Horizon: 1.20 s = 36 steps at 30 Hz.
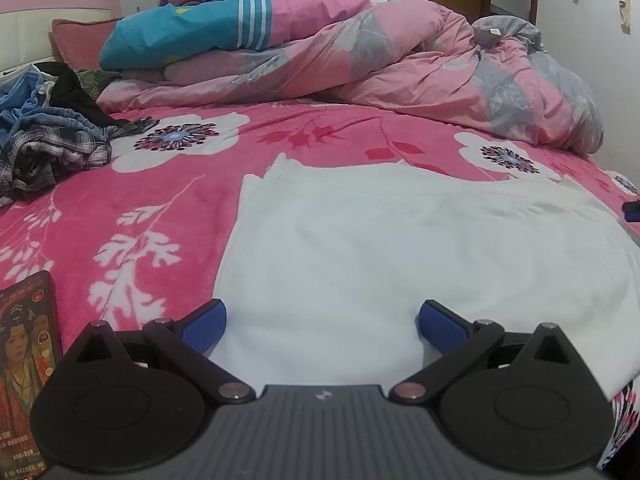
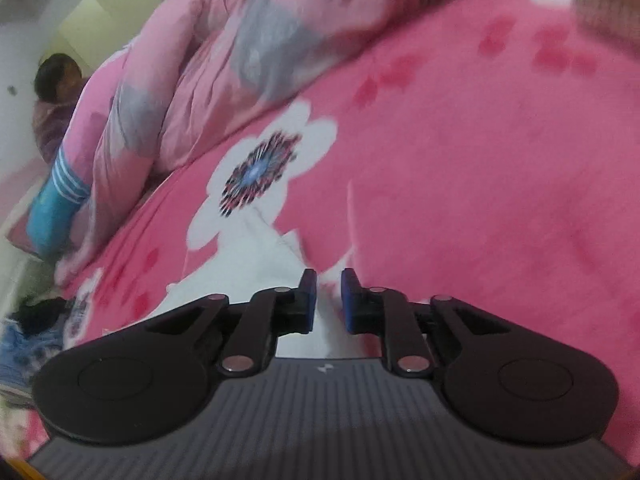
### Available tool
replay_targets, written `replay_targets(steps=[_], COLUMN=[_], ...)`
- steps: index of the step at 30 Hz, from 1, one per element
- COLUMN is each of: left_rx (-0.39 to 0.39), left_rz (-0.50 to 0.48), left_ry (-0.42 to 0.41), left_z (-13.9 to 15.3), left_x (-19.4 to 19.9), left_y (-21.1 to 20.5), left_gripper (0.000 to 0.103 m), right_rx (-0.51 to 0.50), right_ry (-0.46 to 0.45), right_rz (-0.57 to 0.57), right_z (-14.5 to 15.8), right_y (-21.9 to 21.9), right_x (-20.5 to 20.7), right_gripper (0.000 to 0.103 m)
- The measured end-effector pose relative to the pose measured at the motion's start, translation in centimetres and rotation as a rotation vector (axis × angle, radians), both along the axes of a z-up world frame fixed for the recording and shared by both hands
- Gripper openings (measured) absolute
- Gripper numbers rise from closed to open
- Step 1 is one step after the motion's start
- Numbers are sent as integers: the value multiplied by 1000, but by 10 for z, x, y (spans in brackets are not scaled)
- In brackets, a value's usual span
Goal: Fold clothes
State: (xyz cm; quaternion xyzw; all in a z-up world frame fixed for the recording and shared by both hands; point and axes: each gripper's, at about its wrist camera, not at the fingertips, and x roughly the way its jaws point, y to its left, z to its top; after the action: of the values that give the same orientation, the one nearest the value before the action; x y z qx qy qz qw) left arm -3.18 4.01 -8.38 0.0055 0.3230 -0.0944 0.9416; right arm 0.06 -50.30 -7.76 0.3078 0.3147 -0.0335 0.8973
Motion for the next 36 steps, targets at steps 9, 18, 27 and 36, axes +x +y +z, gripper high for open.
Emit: replay_targets(steps=[9, 18, 27, 36], left_rx=[1, 5, 9, 142], left_rz=[1, 23, 47, -50], left_ry=[9, 31, 33, -77], left_z=[1, 4, 6, 22], left_x=[0, 1, -2, -38], left_y=[1, -1, 4, -27], left_gripper=[103, 103, 103, 103], right_rx=[152, 242, 142, 157], right_ry=[-22, -170, -75, -157], right_rz=[-11, 17, -138, -11], right_z=[-27, -12, -32, -22], right_y=[-5, 13, -1, 53], right_x=[-39, -84, -118, -136], right_gripper=[14, 19, 16, 20])
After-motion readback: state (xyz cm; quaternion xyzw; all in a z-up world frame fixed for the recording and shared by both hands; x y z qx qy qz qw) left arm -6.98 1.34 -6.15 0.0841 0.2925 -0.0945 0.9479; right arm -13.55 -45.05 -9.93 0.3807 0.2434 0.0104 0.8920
